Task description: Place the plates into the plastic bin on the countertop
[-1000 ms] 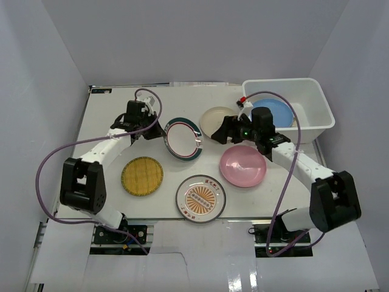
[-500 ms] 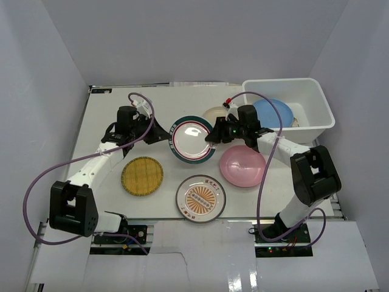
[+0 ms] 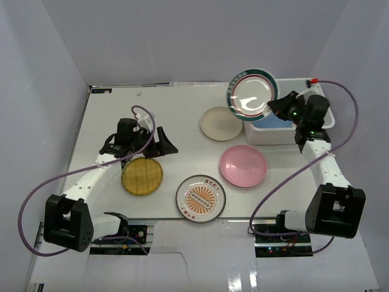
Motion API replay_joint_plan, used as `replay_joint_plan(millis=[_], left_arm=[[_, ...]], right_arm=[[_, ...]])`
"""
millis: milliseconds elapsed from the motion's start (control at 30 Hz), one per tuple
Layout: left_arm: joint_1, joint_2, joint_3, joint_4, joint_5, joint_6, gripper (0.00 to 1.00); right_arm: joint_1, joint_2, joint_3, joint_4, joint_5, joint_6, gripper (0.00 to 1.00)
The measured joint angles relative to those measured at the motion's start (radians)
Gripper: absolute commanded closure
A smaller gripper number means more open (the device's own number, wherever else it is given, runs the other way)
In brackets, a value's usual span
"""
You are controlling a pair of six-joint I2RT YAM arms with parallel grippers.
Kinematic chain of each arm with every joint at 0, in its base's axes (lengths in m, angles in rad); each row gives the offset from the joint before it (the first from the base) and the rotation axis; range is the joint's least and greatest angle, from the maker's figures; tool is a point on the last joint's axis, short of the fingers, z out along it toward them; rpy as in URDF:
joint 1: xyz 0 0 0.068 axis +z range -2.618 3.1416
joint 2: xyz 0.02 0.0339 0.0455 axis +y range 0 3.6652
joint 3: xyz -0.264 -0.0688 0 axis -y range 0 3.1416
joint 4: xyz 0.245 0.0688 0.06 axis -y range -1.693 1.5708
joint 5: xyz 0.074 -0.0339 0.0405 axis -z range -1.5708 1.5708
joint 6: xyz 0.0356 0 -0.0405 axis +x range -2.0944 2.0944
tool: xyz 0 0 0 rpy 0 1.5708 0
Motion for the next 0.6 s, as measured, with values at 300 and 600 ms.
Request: replay_joint_plan(millis=[300, 600], left_arm=[[-0.274, 0.048, -0.069, -0.123, -0.119, 0.048, 0.08], [-0.381, 0.198, -0.069, -0.169, -0.218, 0.083, 0.11]], right_arm=[[-0.223, 0.031, -0.008, -0.099, 0.227, 0.014, 0.52], [-0.217, 0.005, -0.008, -0.150, 0.282, -0.024, 0.02]])
